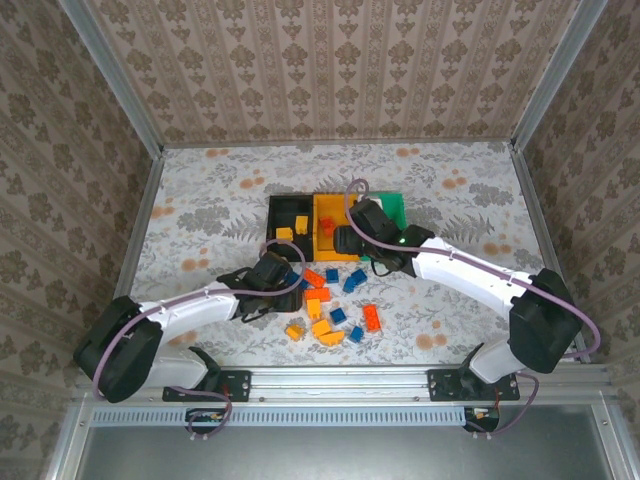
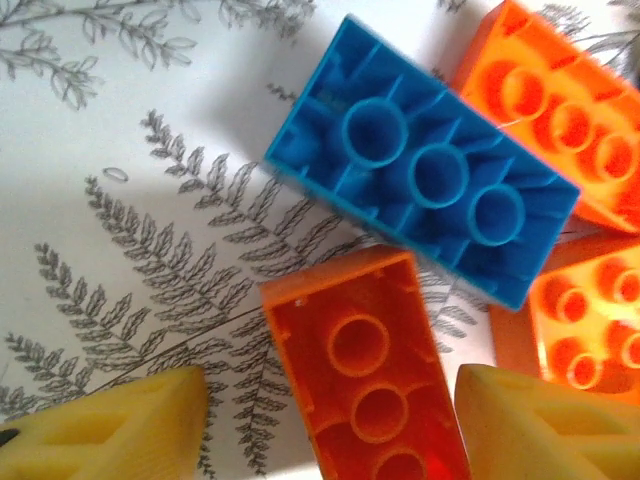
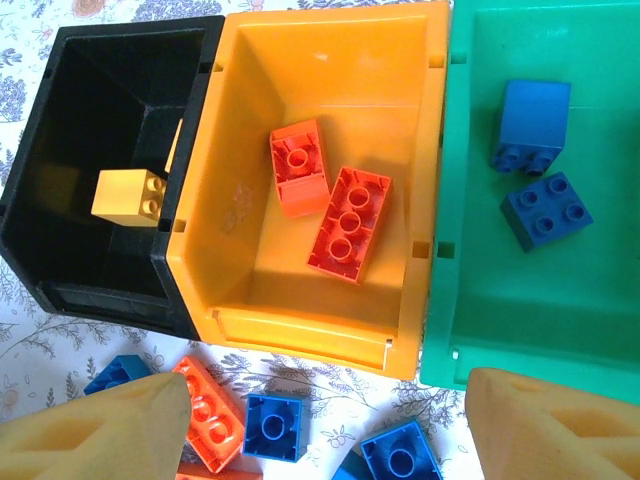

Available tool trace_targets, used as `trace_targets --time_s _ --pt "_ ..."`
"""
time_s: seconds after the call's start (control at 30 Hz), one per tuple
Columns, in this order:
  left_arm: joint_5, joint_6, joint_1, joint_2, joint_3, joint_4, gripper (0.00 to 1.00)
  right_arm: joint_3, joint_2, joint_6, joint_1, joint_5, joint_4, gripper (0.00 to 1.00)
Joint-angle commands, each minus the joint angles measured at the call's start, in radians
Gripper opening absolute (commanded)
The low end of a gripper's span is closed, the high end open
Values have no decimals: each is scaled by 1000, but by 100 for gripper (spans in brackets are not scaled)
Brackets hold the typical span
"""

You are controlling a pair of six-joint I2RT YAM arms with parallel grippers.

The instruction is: Sort the legos into containers by color

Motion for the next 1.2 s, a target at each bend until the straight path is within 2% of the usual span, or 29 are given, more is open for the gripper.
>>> trace_targets --time_s 0.0,0.4,0.6,0.7,0.8,1.0,1.17 --pt "-19 -7 -9 24 -20 -43 61 -25 -25 22 -4 24 13 75" --pt "-46 12 -12 -32 -3 -94 34 -68 -62 41 -7 26 20 75" --pt "-65 39 -16 -197 101 -218 30 -129 -140 58 -15 28 31 75" --pt "-70 68 -19 -210 202 -224 30 -168 -182 69 -22 31 28 75" --pt "-63 104 -19 -129 319 -187 30 -216 -228 83 -33 41 25 75" --pt "-41 169 -19 164 583 -108 28 -294 -327 95 -63 54 -13 76" --pt "-42 213 -16 395 791 -127 27 -351 -405 98 -76 54 -41 76"
